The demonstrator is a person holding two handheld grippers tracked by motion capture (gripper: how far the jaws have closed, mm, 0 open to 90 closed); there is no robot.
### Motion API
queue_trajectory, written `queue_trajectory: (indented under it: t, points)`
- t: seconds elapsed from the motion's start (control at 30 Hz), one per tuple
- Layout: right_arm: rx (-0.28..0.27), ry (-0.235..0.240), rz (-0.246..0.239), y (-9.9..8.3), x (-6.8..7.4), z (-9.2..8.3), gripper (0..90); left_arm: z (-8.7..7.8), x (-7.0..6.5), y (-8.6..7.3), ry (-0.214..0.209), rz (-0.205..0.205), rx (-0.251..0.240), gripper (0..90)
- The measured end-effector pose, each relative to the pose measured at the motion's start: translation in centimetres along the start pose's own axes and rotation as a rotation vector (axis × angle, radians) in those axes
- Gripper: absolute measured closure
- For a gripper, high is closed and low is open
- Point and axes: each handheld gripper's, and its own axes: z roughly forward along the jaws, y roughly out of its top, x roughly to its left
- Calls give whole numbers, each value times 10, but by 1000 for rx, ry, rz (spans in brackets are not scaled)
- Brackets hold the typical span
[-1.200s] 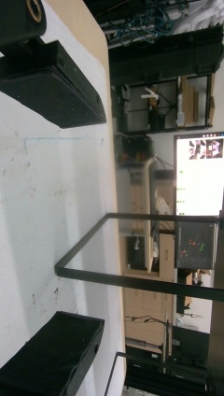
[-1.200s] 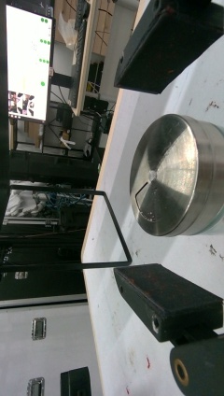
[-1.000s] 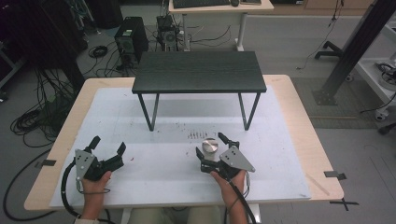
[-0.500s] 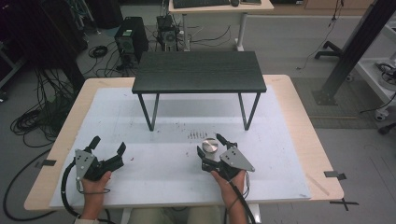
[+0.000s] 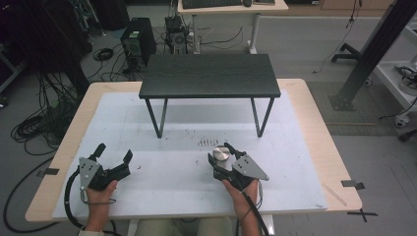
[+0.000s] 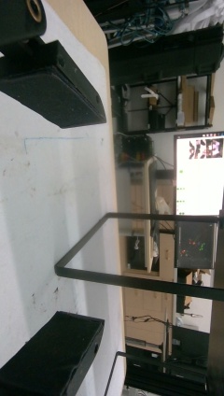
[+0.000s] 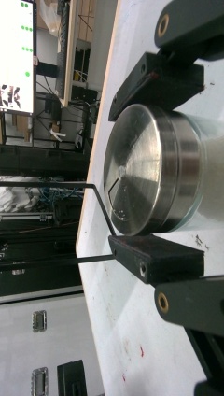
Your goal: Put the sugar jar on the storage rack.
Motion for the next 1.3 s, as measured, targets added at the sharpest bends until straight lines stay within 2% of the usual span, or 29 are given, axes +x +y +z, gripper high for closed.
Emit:
queue_trajectory:
  t: [0.23,1.3]
  points:
    - [2,1,0,-1,-1,0,418,0,0,0,0,0,0,41]
    - [11,-1,-8,0,-1,-1,423,0,0,0,-1,0,1,40]
